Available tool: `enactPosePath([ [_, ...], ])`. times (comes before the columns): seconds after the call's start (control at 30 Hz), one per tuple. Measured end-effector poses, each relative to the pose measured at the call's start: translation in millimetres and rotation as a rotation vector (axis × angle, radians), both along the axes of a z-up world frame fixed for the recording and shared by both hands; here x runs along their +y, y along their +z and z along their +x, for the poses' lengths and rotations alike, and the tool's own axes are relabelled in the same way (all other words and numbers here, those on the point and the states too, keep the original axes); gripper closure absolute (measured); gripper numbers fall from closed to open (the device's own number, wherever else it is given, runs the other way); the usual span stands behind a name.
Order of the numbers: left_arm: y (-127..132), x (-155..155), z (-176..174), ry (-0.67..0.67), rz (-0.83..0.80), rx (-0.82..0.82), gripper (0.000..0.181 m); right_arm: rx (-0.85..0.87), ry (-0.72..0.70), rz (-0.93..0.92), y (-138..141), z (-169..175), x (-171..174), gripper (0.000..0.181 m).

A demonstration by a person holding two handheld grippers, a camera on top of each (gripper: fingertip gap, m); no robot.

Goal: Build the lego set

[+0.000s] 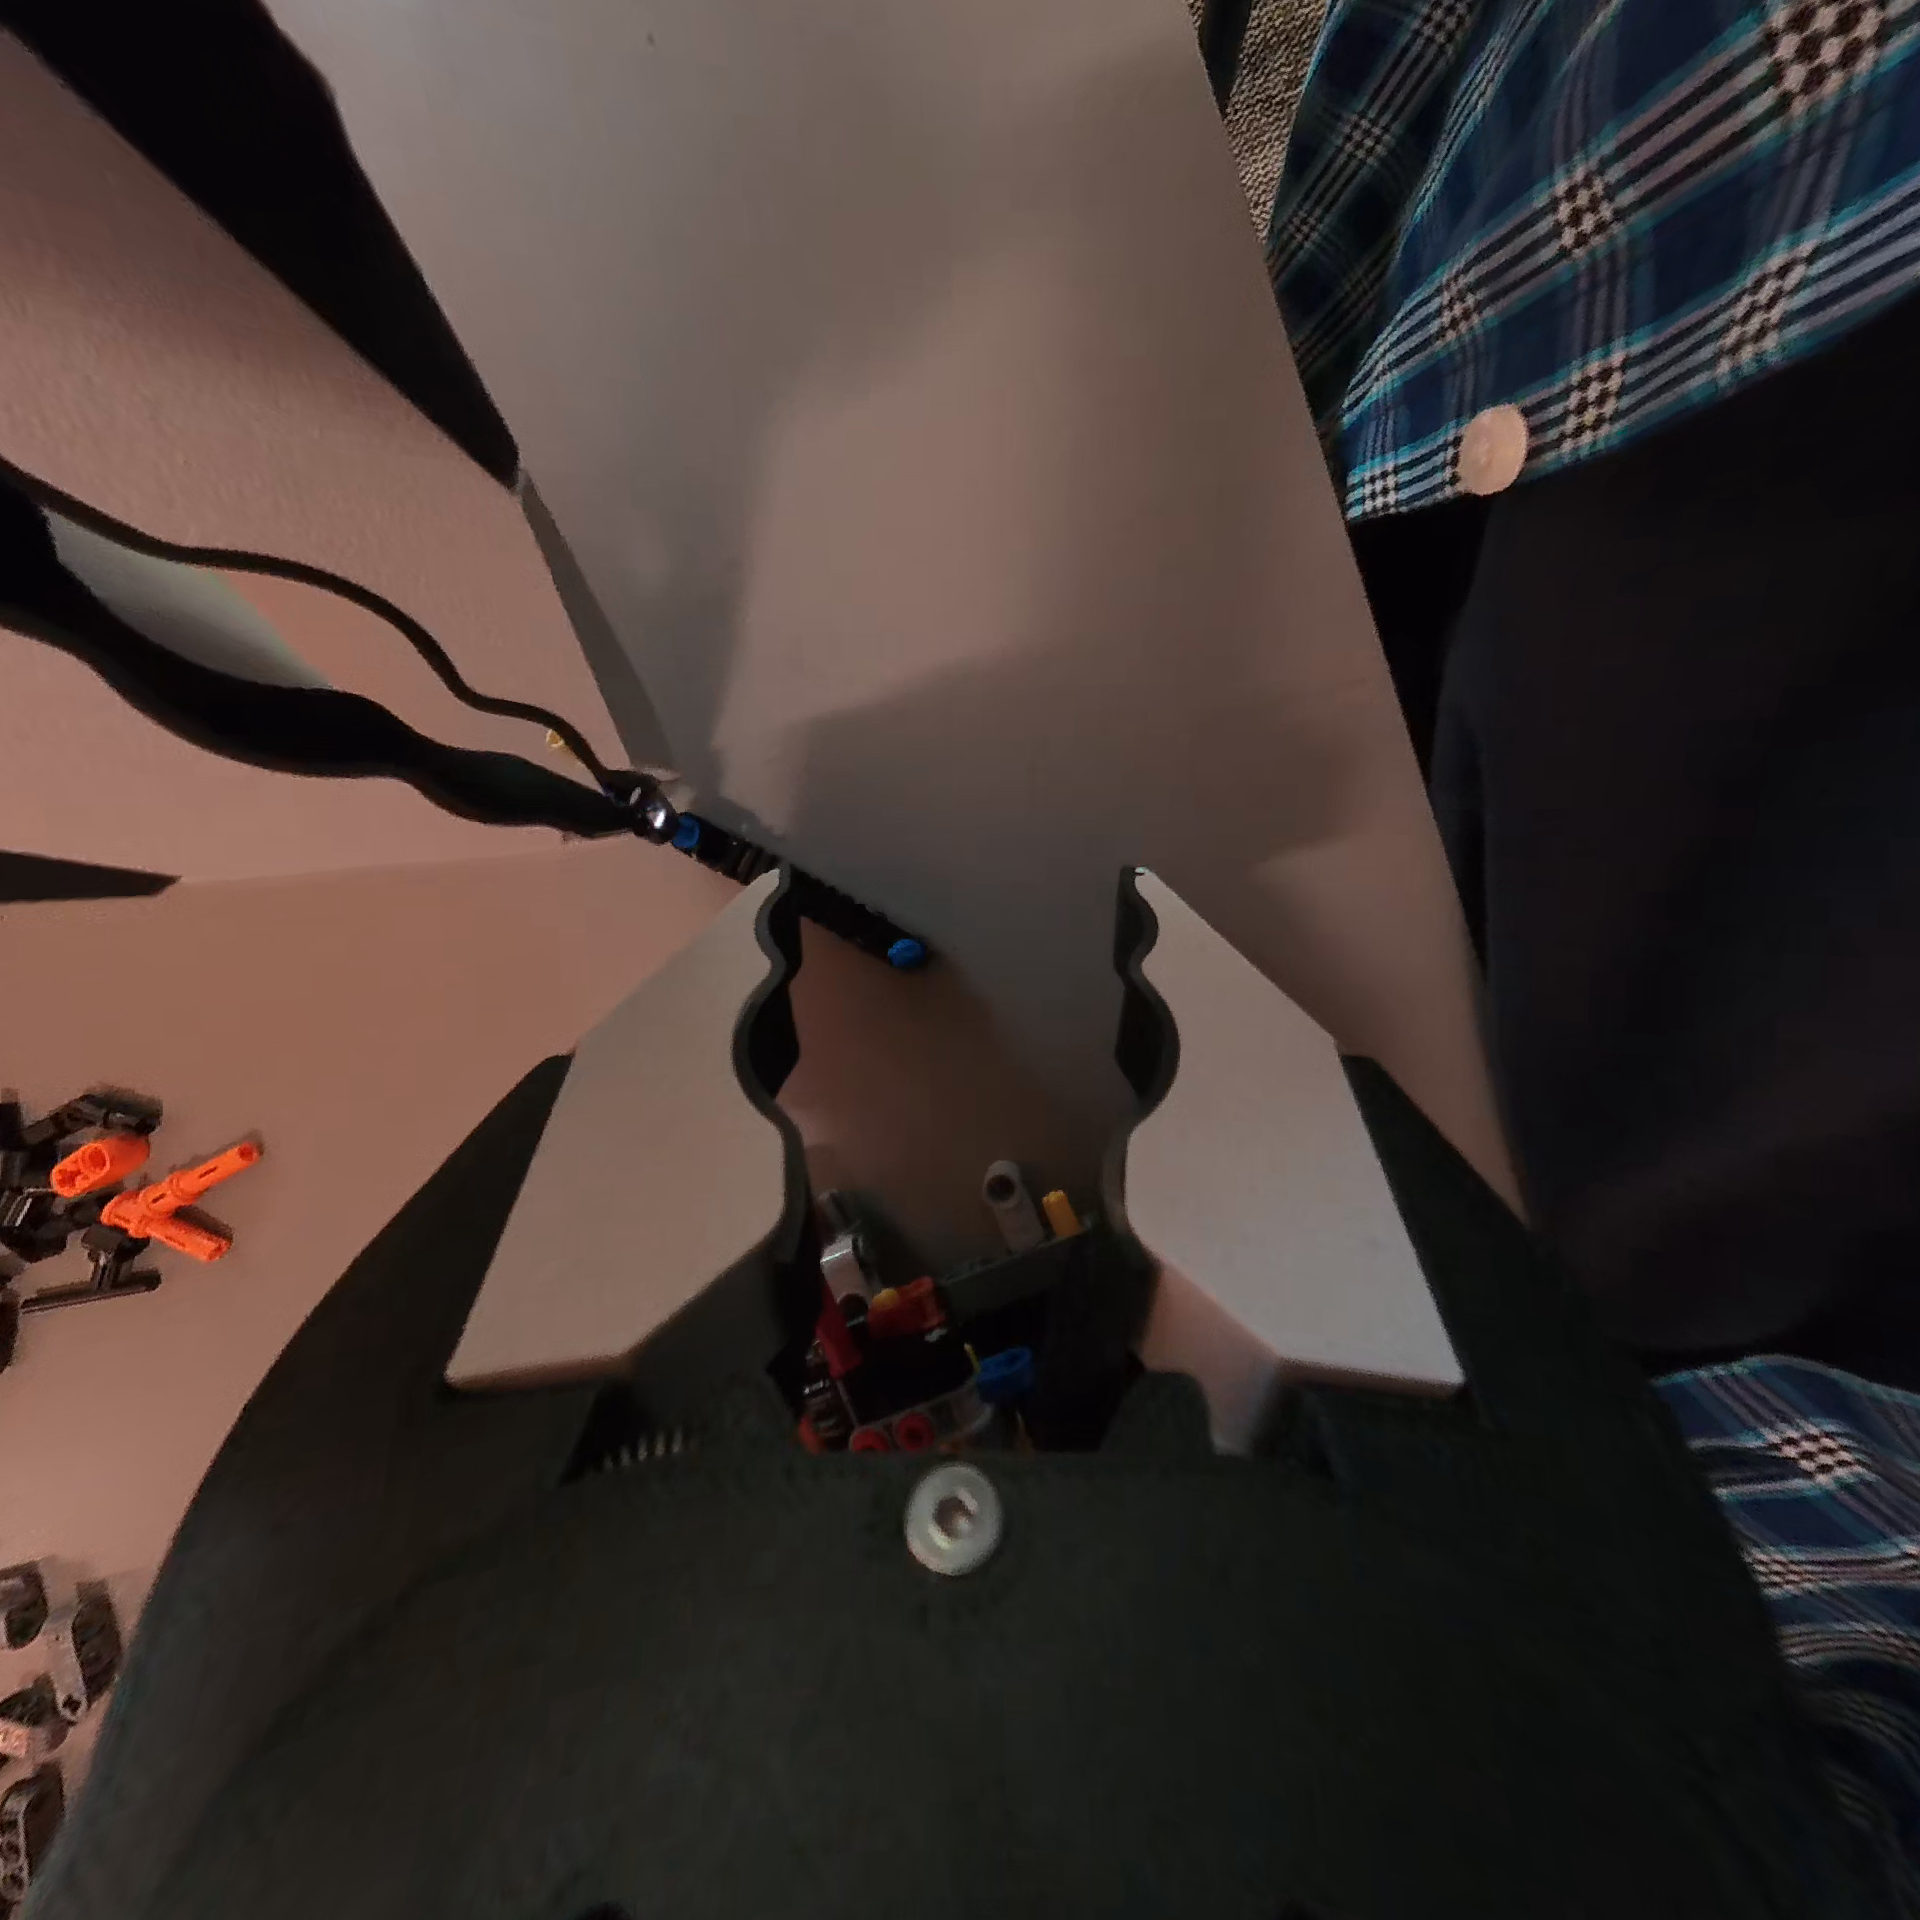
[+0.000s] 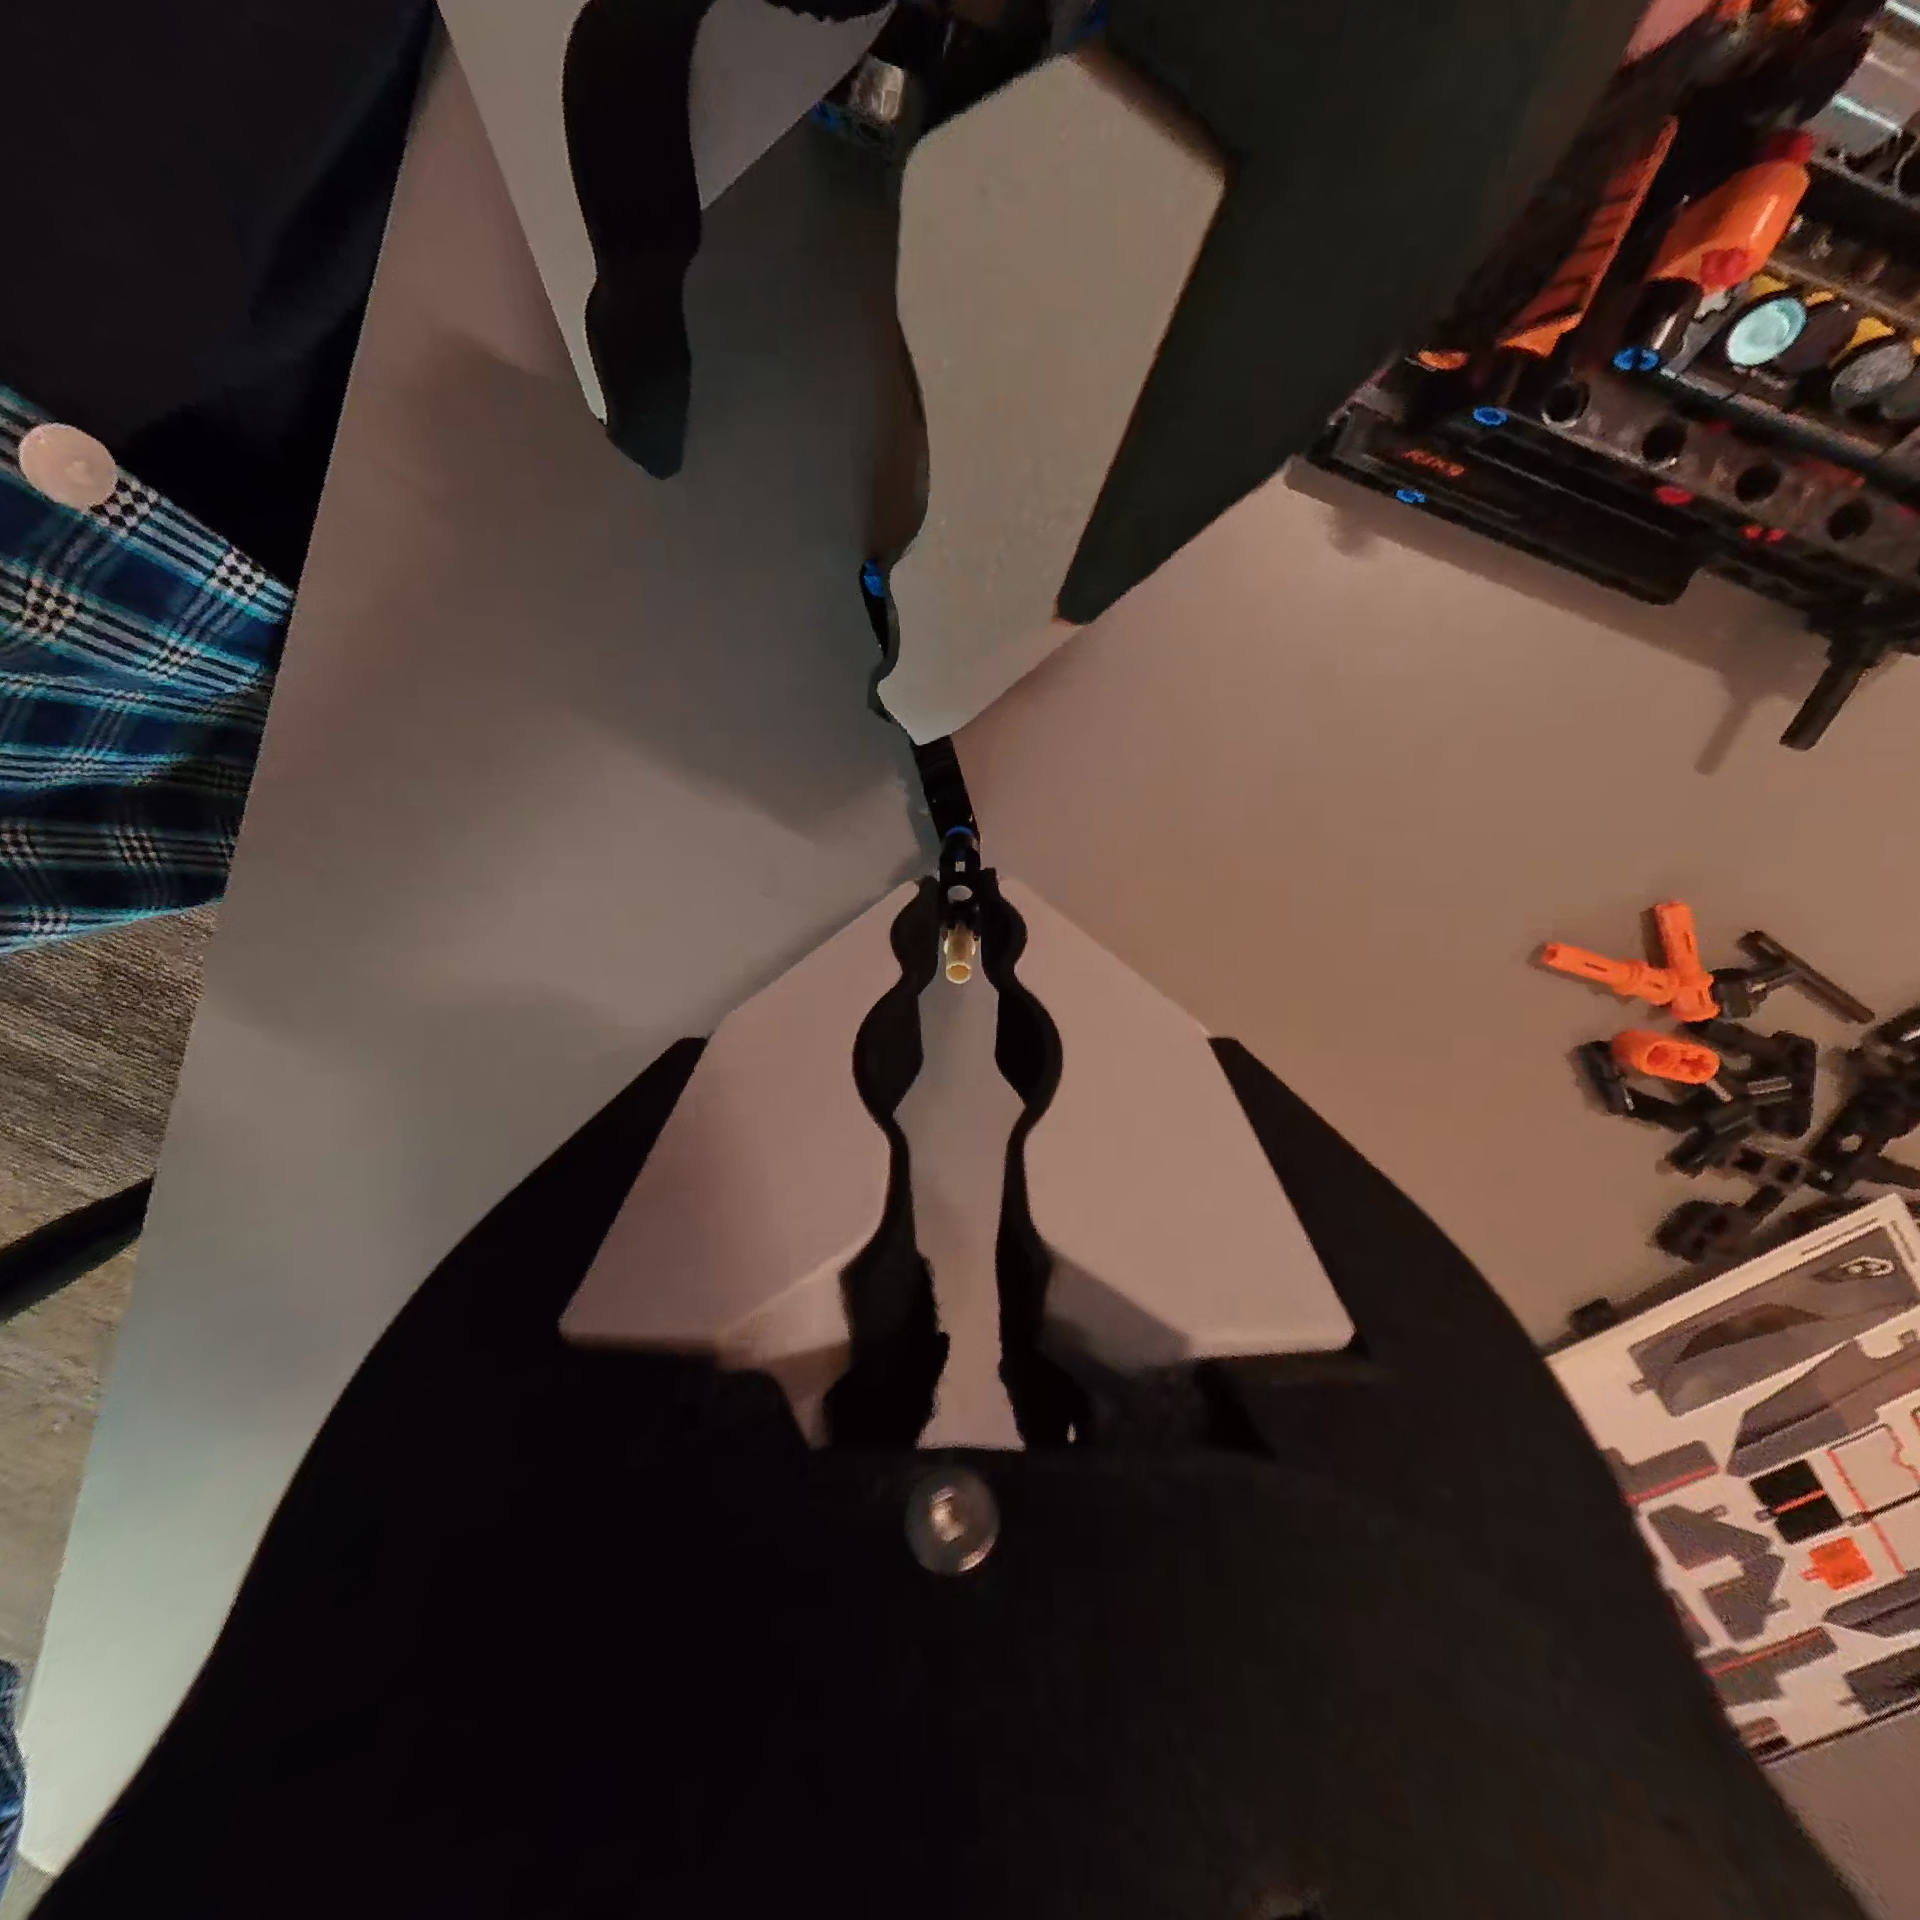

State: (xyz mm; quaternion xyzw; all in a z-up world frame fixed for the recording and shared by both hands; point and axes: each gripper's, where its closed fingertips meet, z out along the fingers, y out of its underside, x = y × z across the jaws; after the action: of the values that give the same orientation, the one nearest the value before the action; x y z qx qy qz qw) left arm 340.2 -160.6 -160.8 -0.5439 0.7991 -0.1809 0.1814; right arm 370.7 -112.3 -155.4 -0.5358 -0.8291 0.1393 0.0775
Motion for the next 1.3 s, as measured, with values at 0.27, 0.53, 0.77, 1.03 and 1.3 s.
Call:
enactPosePath([
  [0.27,0.1,0.2,-0.8,0.001,0.007,0.001,0.121,-0.035,-0.071,-0.035,0.1,2.6,-2.8,0.177],
  [0.53,0.1,-0.3,-1.4,0.001,0.016,0.003,0.119,-0.057,-0.136,-0.05,0.2,3.7,-4.6,0.177],
  [0.77,0.1,-0.2,-3.2,0.003,0.028,0.024,0.118,-0.049,-0.215,-0.056,-0.4,4.1,-6.3,0.177],
  [1.03,-0.2,-1.8,-2.6,0.002,0.022,0.025,0.116,-0.016,-0.321,-0.069,-0.1,7.5,-5.3,0.177],
  [1.3,-1.8,-6.3,-3.7,0.001,-0.021,0.034,0.123,-0.032,-0.44,-0.099,-9.4,17.7,-10.9,0.176],
])
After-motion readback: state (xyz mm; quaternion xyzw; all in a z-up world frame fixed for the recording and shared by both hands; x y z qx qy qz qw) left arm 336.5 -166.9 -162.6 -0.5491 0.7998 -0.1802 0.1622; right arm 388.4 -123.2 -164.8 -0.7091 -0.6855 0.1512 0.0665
